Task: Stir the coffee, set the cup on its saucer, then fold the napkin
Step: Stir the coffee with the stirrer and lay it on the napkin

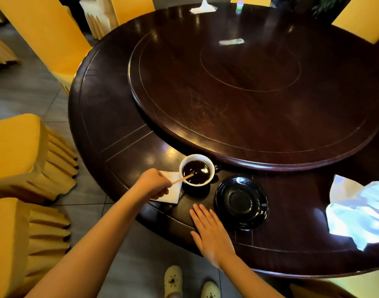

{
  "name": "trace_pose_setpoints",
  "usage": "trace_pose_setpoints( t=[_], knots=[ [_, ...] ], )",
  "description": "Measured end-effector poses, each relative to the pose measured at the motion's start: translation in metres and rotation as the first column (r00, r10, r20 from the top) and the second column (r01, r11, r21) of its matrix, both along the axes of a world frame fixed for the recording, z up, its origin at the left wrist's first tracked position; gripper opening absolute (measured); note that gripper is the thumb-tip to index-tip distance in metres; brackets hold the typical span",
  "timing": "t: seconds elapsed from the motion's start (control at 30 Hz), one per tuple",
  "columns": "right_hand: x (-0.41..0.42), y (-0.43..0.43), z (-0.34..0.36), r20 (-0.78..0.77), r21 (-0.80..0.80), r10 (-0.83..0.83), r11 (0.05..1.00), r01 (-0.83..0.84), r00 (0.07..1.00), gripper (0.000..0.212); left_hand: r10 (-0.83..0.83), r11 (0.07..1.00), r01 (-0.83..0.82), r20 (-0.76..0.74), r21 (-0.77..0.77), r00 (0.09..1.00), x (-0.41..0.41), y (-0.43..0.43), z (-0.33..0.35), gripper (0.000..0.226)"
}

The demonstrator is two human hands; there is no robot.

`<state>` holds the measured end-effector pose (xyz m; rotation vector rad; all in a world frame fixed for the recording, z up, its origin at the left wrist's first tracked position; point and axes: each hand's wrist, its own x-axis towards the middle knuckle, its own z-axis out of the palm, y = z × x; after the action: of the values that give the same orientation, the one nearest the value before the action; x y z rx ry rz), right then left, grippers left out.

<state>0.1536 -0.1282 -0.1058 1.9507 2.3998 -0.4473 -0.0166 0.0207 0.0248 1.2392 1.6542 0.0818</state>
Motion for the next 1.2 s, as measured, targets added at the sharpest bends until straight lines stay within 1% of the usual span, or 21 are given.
trace_pose_setpoints(
  t=[0.2, 0.27, 0.37, 0.43, 0.47, 0.53, 0.6, 0.67, 0.73, 0.77, 0.83, 1.03, 1.2],
  knots=[
    [-0.001, 0.001, 0.001, -0.014, -0.023, -0.001, 1.000, 0.001, 1.000, 0.057, 0.021, 0.998, -0.022, -0.013, -0.058, 1.000, -0.032, -0.015, 0.017, 0.017],
    [-0.001, 0.001, 0.001, -0.010, -0.019, 0.006, 1.000, -0.006, 1.000, 0.055, 0.031, 0.999, -0.031, -0.007, -0.045, 1.000, -0.039, -0.019, 0.022, 0.015],
    [-0.001, 0.001, -0.001, -0.006, 0.000, 0.017, 1.000, -0.017, 1.000, 0.053, 0.066, 0.997, -0.067, 0.011, 0.042, 0.998, -0.044, -0.024, 0.027, 0.013],
    [-0.002, 0.002, -0.001, -0.001, 0.022, 0.024, 0.999, -0.024, 1.000, 0.054, 0.073, 0.984, -0.071, -0.009, 0.163, 0.997, -0.042, -0.024, 0.026, 0.012],
    [-0.002, 0.002, -0.002, 0.000, 0.034, 0.026, 0.999, -0.026, 1.000, 0.054, 0.063, 0.971, -0.051, -0.042, 0.233, 0.997, -0.038, -0.024, 0.025, 0.012],
    [-0.002, 0.001, -0.002, -0.002, 0.042, 0.026, 0.999, -0.026, 1.000, 0.054, 0.009, 0.926, 0.053, -0.162, 0.373, 0.987, -0.025, -0.024, 0.021, 0.013],
    [-0.002, 0.001, -0.002, 0.001, 0.047, 0.026, 0.999, -0.026, 1.000, 0.053, -0.072, 0.849, 0.238, -0.343, 0.472, 0.937, -0.011, -0.025, 0.010, 0.019],
    [-0.002, 0.002, -0.001, 0.003, 0.039, 0.027, 0.999, -0.027, 1.000, 0.053, -0.148, 0.778, 0.395, -0.468, 0.489, 0.871, 0.000, -0.030, -0.003, 0.023],
    [-0.001, 0.002, 0.000, 0.011, 0.032, 0.026, 0.999, -0.026, 1.000, 0.052, -0.212, 0.722, 0.497, -0.530, 0.481, 0.821, 0.005, -0.037, -0.016, 0.025],
    [-0.001, 0.001, 0.001, 0.014, 0.026, 0.025, 0.999, -0.025, 1.000, 0.053, -0.224, 0.703, 0.518, -0.540, 0.487, 0.811, 0.004, -0.041, -0.022, 0.025],
    [-0.001, 0.001, 0.000, 0.016, 0.017, 0.022, 1.000, -0.022, 1.000, 0.057, -0.205, 0.699, 0.493, -0.515, 0.518, 0.832, -0.001, -0.048, -0.028, 0.024],
    [-0.001, 0.001, 0.000, 0.010, 0.003, 0.016, 1.000, -0.016, 1.000, 0.058, -0.071, 0.776, 0.304, -0.402, 0.553, 0.913, -0.016, -0.059, -0.035, 0.018],
    [-0.001, 0.002, 0.002, 0.005, -0.011, 0.009, 1.000, -0.009, 1.000, 0.059, 0.003, 0.797, 0.221, -0.370, 0.562, 0.929, -0.033, -0.068, -0.037, 0.016]
  ],
)
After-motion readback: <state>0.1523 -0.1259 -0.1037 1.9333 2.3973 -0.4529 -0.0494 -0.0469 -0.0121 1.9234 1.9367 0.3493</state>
